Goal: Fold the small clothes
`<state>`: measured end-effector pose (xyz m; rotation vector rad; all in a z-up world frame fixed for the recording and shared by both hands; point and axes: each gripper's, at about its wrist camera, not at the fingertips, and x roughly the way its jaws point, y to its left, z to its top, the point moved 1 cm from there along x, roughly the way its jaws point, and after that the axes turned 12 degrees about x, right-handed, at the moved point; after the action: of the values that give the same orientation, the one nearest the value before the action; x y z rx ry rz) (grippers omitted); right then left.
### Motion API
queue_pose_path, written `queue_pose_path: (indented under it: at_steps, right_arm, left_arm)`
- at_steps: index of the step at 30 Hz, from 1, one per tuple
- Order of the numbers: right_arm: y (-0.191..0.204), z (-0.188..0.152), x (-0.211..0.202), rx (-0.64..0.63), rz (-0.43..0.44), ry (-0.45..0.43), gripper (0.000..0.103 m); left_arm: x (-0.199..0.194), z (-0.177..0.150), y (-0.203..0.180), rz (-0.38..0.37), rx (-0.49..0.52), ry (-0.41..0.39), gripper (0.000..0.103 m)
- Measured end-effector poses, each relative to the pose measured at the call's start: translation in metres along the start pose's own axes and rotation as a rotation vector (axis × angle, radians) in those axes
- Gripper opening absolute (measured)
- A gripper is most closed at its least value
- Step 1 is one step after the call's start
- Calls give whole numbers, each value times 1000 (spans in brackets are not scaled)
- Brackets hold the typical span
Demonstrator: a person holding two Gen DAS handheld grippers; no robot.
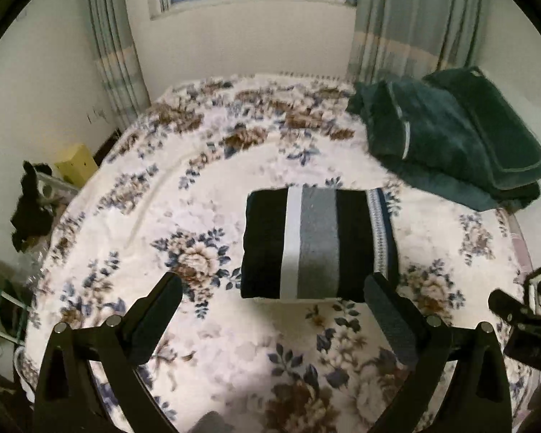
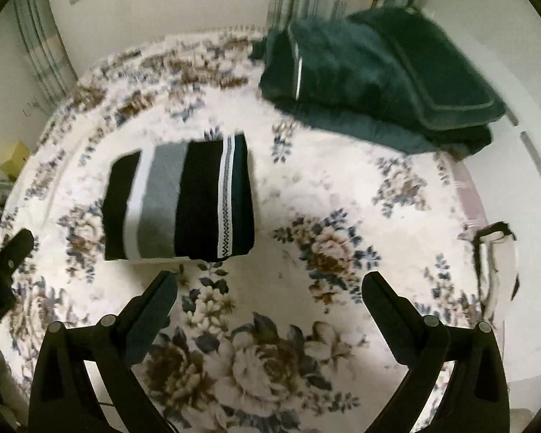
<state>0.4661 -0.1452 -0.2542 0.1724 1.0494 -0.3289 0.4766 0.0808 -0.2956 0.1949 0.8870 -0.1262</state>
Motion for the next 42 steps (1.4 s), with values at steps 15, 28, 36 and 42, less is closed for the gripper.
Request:
queue_pose_path:
  at_steps: [15, 28, 36, 42]
  right_arm:
    - [-57, -48, -252, -20, 50, -182, 103]
    - [-79, -59, -360, -61, 91, -212, 103]
    - [-78, -57, -393, -83, 126, -233, 103]
    - [-79, -56, -401, -89, 137, -233, 103]
  left_arm:
    - [-206, -6, -11, 3, -28, -96, 103]
    - [-286, -14, -18, 37, -8, -72, 103]
    - [-312, -16, -20, 32, -18, -90, 103]
    - [-319, -19, -20, 35, -21, -95, 103]
